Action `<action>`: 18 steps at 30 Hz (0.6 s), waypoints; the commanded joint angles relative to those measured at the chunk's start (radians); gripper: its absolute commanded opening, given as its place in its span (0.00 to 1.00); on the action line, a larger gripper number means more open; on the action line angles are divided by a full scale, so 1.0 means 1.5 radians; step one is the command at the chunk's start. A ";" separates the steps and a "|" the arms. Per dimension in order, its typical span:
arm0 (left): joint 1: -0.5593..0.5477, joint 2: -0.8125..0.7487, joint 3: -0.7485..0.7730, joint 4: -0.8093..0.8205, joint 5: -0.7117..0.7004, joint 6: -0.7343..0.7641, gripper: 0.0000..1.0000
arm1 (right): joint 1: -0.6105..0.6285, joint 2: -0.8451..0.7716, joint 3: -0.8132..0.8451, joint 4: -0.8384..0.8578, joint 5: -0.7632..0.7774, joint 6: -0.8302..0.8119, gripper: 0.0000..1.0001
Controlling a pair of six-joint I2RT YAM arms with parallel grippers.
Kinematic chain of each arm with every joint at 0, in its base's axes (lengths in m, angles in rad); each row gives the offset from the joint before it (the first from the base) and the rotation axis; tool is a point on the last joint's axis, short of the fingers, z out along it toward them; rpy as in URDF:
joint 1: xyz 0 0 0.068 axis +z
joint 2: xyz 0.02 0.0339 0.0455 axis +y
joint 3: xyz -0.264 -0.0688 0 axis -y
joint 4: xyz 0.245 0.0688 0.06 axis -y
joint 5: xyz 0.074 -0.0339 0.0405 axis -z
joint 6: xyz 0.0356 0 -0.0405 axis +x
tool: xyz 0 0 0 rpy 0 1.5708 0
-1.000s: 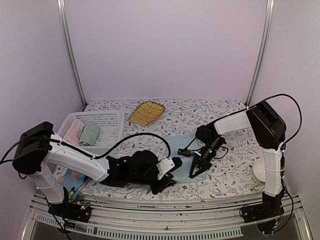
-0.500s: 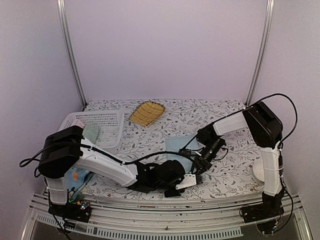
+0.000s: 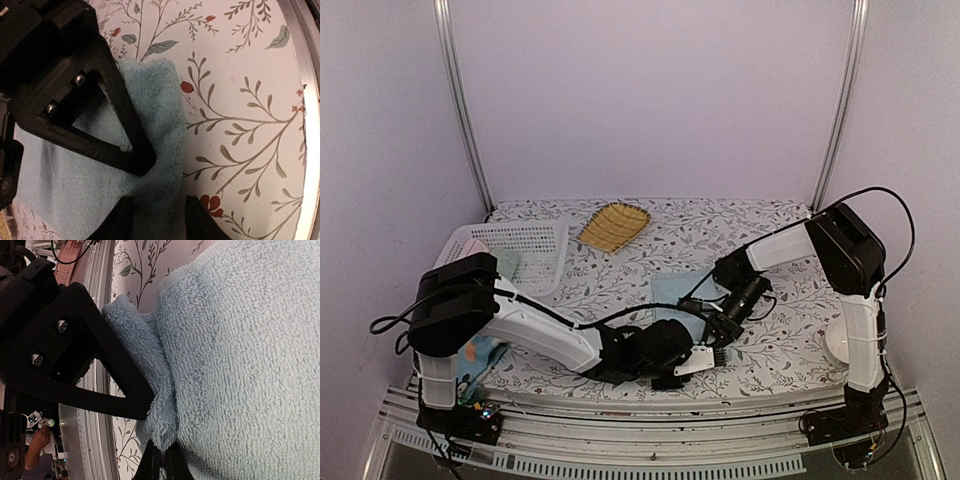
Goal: Roll the towels
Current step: Roll the towel at the center of the board.
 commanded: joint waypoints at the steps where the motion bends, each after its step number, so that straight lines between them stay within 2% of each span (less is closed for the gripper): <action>1: 0.009 0.013 -0.030 -0.049 -0.011 0.034 0.39 | -0.001 0.024 -0.010 -0.001 0.018 -0.008 0.03; 5: 0.009 0.049 -0.001 -0.102 -0.024 0.036 0.35 | -0.004 0.024 -0.005 -0.008 0.008 -0.010 0.02; 11: 0.011 0.053 0.018 -0.138 0.015 0.028 0.19 | -0.021 0.019 0.008 -0.036 -0.021 -0.024 0.04; 15: 0.015 0.056 0.056 -0.192 0.060 0.003 0.07 | -0.051 -0.030 0.040 -0.105 -0.056 -0.070 0.17; 16: 0.016 0.054 0.067 -0.208 0.075 -0.006 0.05 | -0.067 -0.055 0.047 -0.115 -0.060 -0.082 0.24; 18: 0.017 0.046 0.086 -0.239 0.117 -0.023 0.03 | -0.104 -0.104 0.067 -0.123 -0.060 -0.077 0.28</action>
